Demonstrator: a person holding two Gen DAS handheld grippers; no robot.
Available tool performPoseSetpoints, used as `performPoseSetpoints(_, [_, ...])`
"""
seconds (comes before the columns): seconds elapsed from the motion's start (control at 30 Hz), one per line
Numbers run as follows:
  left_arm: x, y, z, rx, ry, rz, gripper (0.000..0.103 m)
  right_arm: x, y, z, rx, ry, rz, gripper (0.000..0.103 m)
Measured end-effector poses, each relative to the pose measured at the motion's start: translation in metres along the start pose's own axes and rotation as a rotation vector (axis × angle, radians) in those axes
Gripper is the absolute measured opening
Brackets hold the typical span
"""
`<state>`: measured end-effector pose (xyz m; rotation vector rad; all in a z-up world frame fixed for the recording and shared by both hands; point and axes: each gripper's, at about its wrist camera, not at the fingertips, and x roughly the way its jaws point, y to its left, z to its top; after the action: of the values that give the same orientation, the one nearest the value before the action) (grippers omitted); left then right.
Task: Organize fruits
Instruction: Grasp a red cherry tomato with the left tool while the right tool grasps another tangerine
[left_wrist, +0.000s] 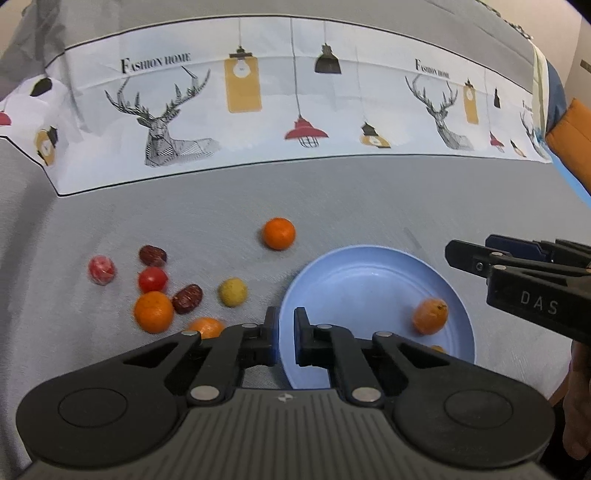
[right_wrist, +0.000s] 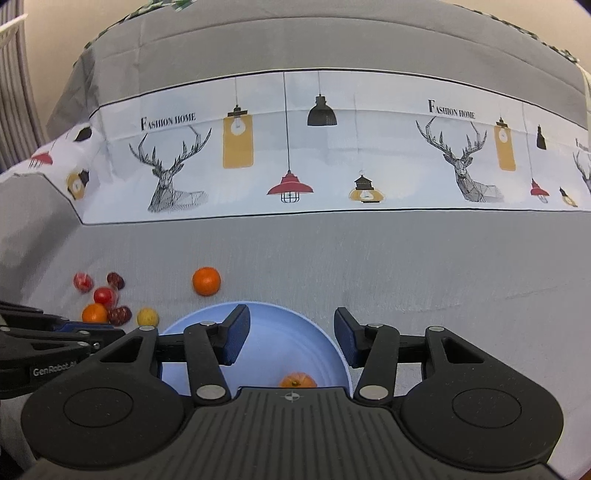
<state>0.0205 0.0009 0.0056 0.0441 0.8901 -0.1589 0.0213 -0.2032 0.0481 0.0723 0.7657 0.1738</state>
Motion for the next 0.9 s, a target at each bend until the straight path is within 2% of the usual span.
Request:
performPoseSetpoints(0.13, [-0.001, 0.012, 0.009, -0.034, -0.004, 0.002, 0.008, 0.005, 0.001, 0.002, 0.016, -0.005, 0.008, 0.039])
performPoseSetpoints(0.23, [-0.003, 0.037, 0.028, -0.110, -0.017, 0.017, 0.008, 0.008, 0.002, 0.004, 0.023, -0.012, 0.028, 0.033])
performPoseSetpoints(0.37, [0.003, 0.079, 0.056, -0.232, -0.044, 0.057, 0.008, 0.012, 0.008, 0.008, 0.027, -0.020, 0.061, 0.033])
performPoseSetpoints(0.47, [0.011, 0.108, 0.053, -0.315, -0.059, 0.083, 0.008, 0.013, 0.010, 0.006, 0.038, -0.010, 0.083, 0.033])
performPoseSetpoints(0.53, [0.021, 0.130, 0.041, -0.433, 0.016, 0.091, 0.008, 0.015, 0.012, 0.005, 0.026, 0.003, 0.096, 0.033])
performPoseSetpoints(0.57, [0.024, 0.144, 0.038, -0.533, 0.031, 0.055, 0.008, 0.017, 0.013, 0.007, 0.014, 0.002, 0.106, 0.033])
performPoseSetpoints(0.6, [0.026, 0.153, 0.037, -0.586, 0.033, 0.039, 0.008, 0.019, 0.014, 0.008, 0.009, -0.001, 0.116, 0.033])
performPoseSetpoints(0.7, [0.029, 0.159, 0.038, -0.597, 0.040, 0.077, 0.009, 0.023, 0.016, 0.012, 0.016, 0.004, 0.140, 0.033])
performPoseSetpoints(0.8, [0.036, 0.155, 0.041, -0.584, 0.059, 0.054, 0.012, 0.028, 0.022, 0.014, 0.022, 0.031, 0.190, 0.033])
performPoseSetpoints(0.9, [0.044, 0.148, 0.044, -0.547, 0.067, 0.070, 0.016, 0.034, 0.029, 0.020, 0.002, 0.030, 0.217, 0.033])
